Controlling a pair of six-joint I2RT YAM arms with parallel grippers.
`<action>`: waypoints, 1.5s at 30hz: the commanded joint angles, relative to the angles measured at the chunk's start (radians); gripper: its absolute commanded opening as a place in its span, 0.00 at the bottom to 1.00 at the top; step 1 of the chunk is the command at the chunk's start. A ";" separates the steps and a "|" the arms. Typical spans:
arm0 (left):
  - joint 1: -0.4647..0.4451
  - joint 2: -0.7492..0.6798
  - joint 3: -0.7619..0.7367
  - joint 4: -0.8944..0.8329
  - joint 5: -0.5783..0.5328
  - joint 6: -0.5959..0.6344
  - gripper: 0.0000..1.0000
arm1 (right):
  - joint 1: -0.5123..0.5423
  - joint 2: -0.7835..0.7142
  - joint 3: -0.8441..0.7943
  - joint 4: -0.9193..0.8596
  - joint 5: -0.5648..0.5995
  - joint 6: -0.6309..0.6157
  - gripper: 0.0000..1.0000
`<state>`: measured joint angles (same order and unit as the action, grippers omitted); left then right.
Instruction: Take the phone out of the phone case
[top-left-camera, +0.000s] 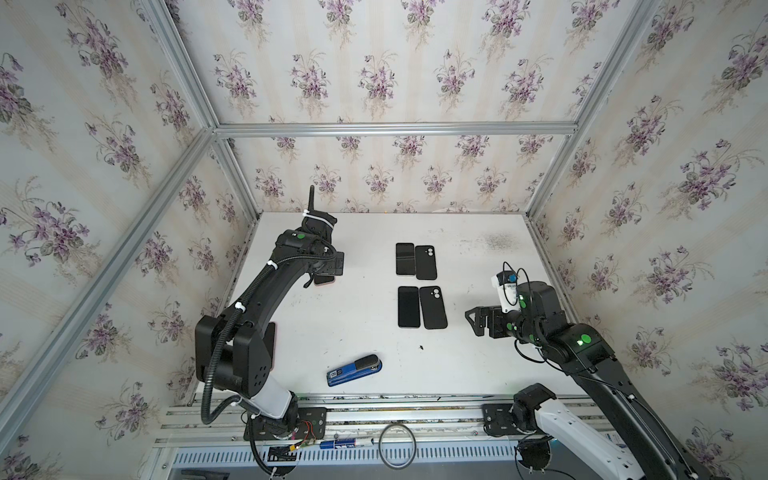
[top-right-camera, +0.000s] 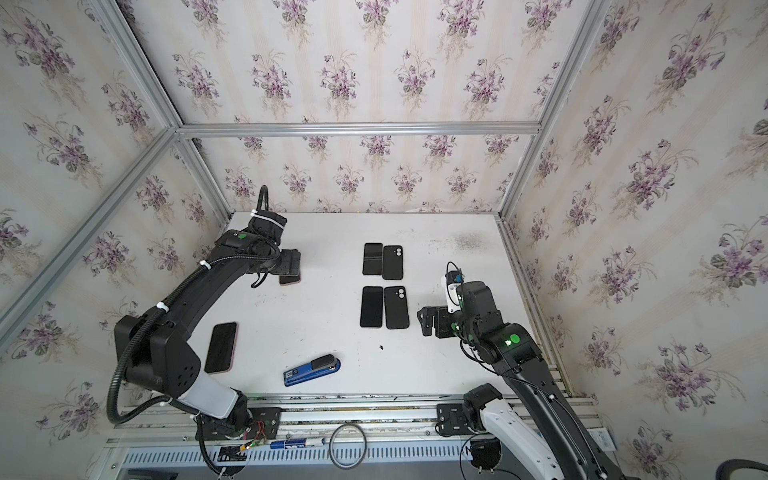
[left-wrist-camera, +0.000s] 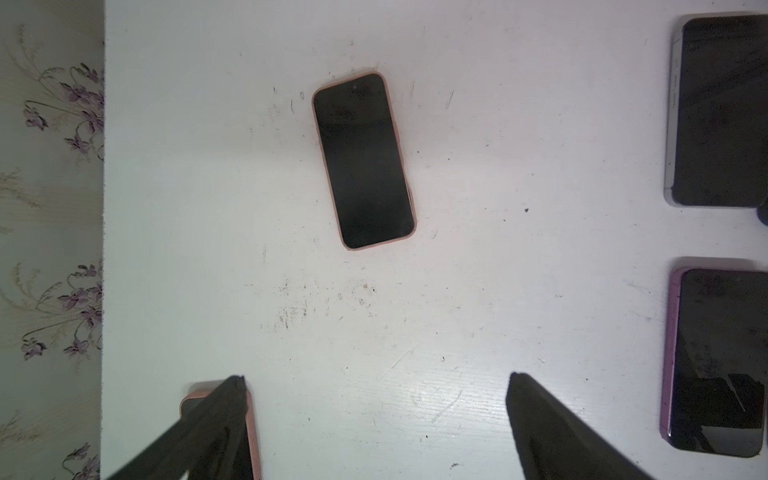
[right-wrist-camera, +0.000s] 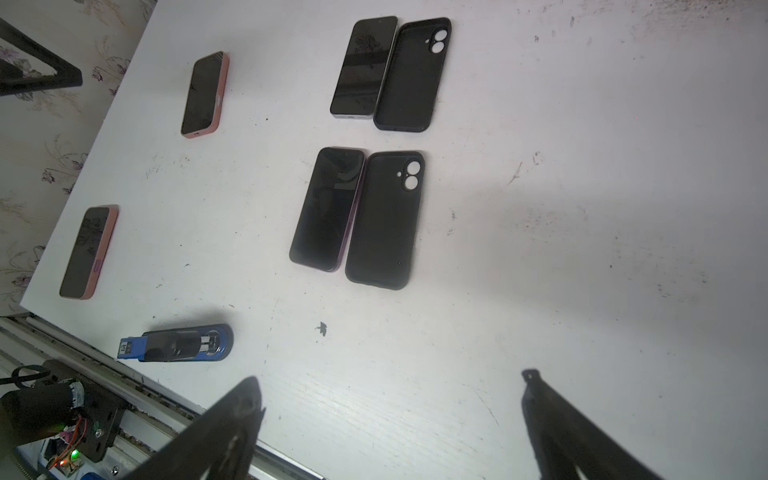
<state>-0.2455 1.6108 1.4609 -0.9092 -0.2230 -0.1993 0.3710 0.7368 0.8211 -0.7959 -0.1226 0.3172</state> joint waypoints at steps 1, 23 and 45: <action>0.020 0.025 0.015 0.022 0.073 0.011 1.00 | 0.000 0.011 0.000 0.051 -0.020 0.013 1.00; 0.162 0.168 0.062 0.068 0.285 0.030 1.00 | 0.001 0.107 -0.006 0.134 -0.070 0.018 1.00; 0.175 0.311 0.212 0.065 0.309 0.042 1.00 | 0.001 0.178 -0.016 0.207 -0.118 0.008 1.00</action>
<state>-0.0719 1.9144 1.6592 -0.8425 0.1001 -0.1642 0.3710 0.9085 0.8017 -0.6331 -0.2272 0.3317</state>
